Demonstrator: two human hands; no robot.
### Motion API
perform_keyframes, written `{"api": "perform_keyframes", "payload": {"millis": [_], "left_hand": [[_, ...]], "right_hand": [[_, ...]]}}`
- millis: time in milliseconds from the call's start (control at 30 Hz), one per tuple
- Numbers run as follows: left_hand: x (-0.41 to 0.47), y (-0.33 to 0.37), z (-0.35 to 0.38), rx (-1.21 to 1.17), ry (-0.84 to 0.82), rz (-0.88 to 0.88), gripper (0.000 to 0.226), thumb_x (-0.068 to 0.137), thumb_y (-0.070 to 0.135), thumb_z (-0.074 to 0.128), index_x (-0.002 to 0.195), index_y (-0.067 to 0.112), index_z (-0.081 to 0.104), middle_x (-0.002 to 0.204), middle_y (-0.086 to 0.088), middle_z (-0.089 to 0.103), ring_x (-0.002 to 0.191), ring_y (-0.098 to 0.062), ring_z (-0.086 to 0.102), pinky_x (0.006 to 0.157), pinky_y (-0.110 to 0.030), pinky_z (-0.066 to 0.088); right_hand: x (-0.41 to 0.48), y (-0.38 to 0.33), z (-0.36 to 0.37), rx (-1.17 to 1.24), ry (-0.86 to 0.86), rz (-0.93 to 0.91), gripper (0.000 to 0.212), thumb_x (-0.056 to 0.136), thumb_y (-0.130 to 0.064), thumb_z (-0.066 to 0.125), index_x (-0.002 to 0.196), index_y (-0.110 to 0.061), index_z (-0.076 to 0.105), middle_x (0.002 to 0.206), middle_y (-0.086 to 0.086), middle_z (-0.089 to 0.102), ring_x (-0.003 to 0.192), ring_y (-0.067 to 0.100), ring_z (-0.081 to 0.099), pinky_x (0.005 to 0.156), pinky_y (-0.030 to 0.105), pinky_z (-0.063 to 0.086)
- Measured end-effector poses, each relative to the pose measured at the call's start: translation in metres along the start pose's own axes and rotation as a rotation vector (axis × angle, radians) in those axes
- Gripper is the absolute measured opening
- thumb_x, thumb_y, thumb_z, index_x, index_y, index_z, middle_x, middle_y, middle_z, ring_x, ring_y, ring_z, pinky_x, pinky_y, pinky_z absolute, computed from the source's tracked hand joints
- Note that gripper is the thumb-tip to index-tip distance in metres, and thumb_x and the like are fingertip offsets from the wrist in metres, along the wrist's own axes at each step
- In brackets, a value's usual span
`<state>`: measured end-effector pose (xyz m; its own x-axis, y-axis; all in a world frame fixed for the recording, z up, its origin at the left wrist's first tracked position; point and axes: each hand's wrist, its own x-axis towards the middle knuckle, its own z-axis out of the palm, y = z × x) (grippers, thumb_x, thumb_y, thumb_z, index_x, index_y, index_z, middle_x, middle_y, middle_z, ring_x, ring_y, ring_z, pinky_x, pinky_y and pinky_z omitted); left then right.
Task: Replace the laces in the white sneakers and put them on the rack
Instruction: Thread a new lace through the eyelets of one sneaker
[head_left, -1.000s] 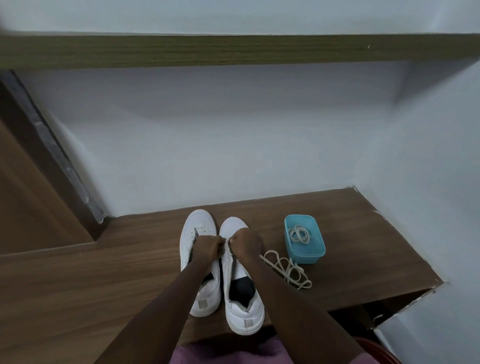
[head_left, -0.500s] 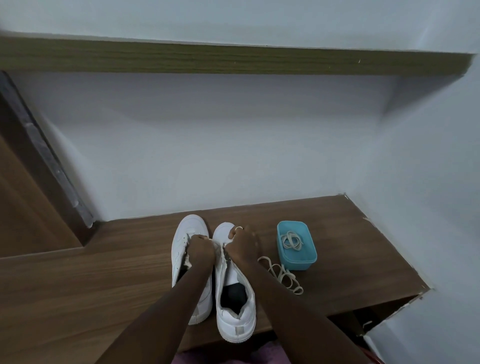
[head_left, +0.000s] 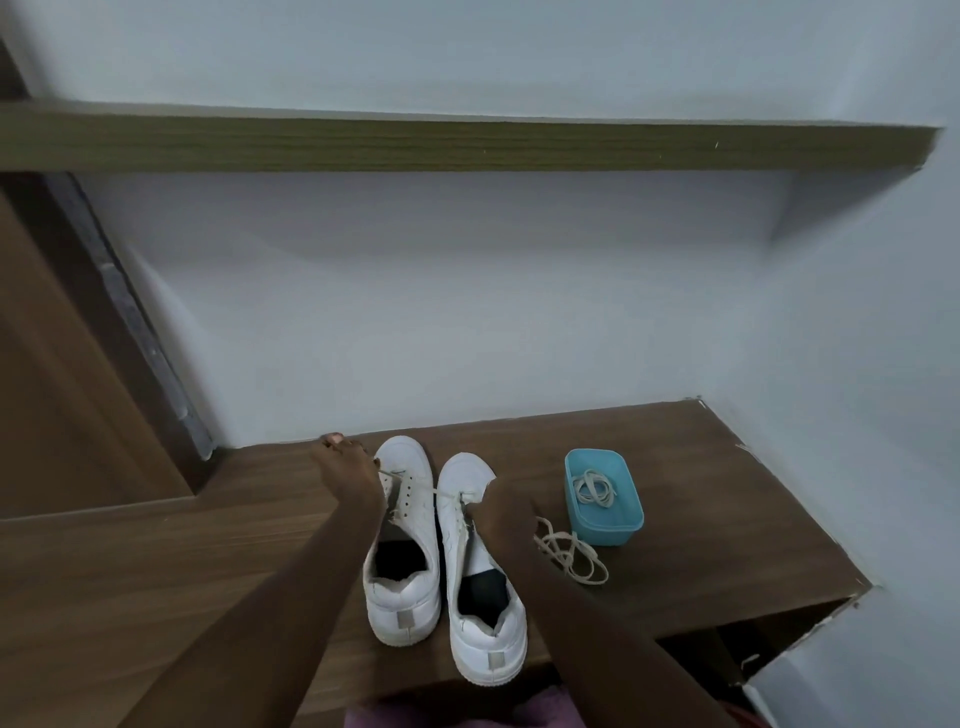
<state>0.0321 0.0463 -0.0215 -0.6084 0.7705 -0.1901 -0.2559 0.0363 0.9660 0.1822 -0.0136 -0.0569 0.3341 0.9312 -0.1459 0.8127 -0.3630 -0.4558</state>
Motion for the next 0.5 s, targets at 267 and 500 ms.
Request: {"api": "perform_keyframes", "payload": {"millis": [267,500], "left_hand": [[0.017,0.051,-0.033,0.176,0.114,0.379,0.018,0.102,0.018,0.036,0.110,0.006,0.046,0.098,-0.002,0.049,0.085,-0.017,0.047,0.072,-0.020,0.036],[-0.006,0.003,-0.013,0.896,-0.446,0.542,0.020,0.088,0.027,0.061,0.105,0.020,0.067,0.100,-0.003,0.070,0.093,-0.023,0.065,0.090,-0.033,0.046]], "right_hand": [[-0.006,0.010,0.004,0.129,0.079,-0.021,0.022,0.095,-0.020,0.049,0.101,-0.003,0.063,0.103,0.011,0.065,0.103,0.027,0.061,0.073,0.029,0.042],[0.006,0.031,-0.008,-0.028,0.035,-0.176,0.032,0.095,-0.013,0.044,0.122,-0.013,0.062,0.122,0.006,0.058,0.113,0.021,0.055,0.092,0.019,0.038]]}}
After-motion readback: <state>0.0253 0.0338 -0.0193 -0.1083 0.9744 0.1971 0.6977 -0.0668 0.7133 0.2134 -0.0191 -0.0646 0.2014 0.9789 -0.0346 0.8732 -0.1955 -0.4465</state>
